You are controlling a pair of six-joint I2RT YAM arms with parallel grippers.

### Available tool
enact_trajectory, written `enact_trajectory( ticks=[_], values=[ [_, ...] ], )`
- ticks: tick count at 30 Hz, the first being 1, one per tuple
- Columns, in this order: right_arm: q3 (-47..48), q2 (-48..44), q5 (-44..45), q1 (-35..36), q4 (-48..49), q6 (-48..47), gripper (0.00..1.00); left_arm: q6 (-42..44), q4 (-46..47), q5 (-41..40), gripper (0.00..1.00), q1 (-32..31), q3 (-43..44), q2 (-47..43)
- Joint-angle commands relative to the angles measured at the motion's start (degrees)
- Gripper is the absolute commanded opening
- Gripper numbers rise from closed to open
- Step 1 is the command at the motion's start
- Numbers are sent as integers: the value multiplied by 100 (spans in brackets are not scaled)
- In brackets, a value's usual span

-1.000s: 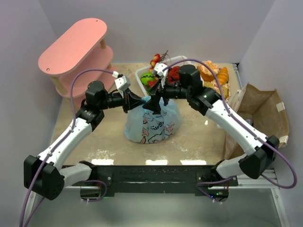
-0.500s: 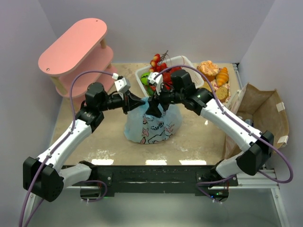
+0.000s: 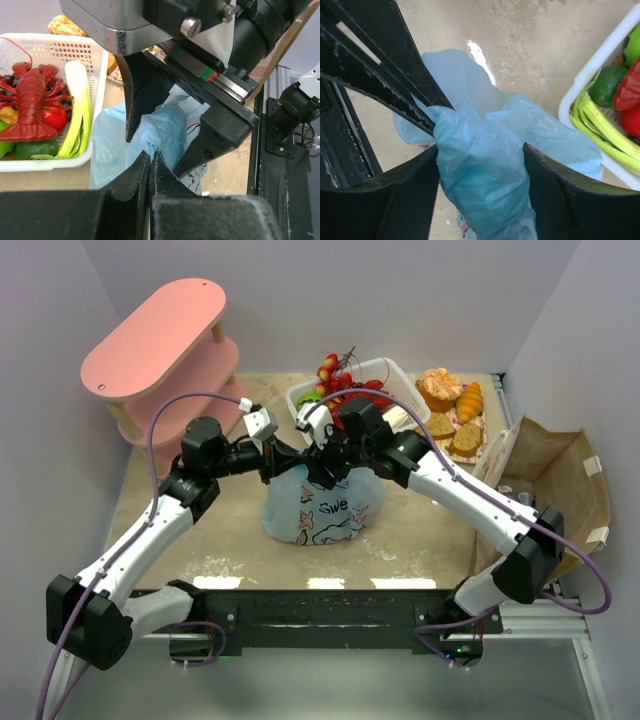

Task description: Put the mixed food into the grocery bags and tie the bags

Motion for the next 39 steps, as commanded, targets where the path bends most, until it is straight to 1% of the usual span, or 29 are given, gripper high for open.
enact_trajectory(
  ticks=[1, 6, 11, 14, 18, 22, 25, 26, 29, 31, 33, 35, 36, 37, 38, 39],
  values=[
    [387, -258, 611, 18, -345, -31, 55, 287, 24, -273, 0, -13, 54, -213],
    [423, -258, 954, 18, -626, -154, 41, 357, -29, -264, 0, -40, 72, -275],
    [405, -399, 1016, 9, -636, -145, 38, 542, -143, -343, 0, -110, 63, -283],
    [414, -469, 1235, 9, -644, -145, 36, 612, -230, -414, 0, -145, 98, -283],
    [318, -513, 1297, 9, -539, -163, 32, 603, -213, -432, 0, -206, 81, -310],
    [239, -496, 1744, 9, -504, -180, 27, 586, -231, -467, 0, -233, 89, -283],
    [99, -522, 1903, 18, -373, -233, 17, 490, -187, -475, 0, -242, 72, -283],
    [46, -539, 2077, 18, -329, -242, 11, 428, -100, -467, 0, -233, 55, -275],
    [-192, -636, 2350, 79, -65, -268, 3, -63, 207, -353, 0, -233, 11, -257],
    [-445, -767, 2474, 184, 267, -277, 1, -494, 549, -352, 0, -233, -77, -257],
    [-657, -864, 2710, 264, 576, -242, 0, -1010, 840, -344, 0, -233, -208, -248],
    [-1035, -1005, 3009, 422, 1129, -137, 0, -1346, 1269, -352, 0, -233, -305, -231],
    [-1175, -1058, 3202, 457, 1331, -102, 0, -1670, 1411, -361, 0, -233, -367, -222],
    [-1455, -1110, 3309, 484, 1751, -49, 0, -1856, 1569, -405, 0, -233, -515, -231],
    [-1615, -1224, 3423, 501, 1990, 117, 0, -2040, 1980, -405, 0, -242, -630, -222],
    [-1929, -1286, 3459, 502, 2236, 188, 0, -2408, 2210, -396, 0, -251, -736, -231]
  ],
)
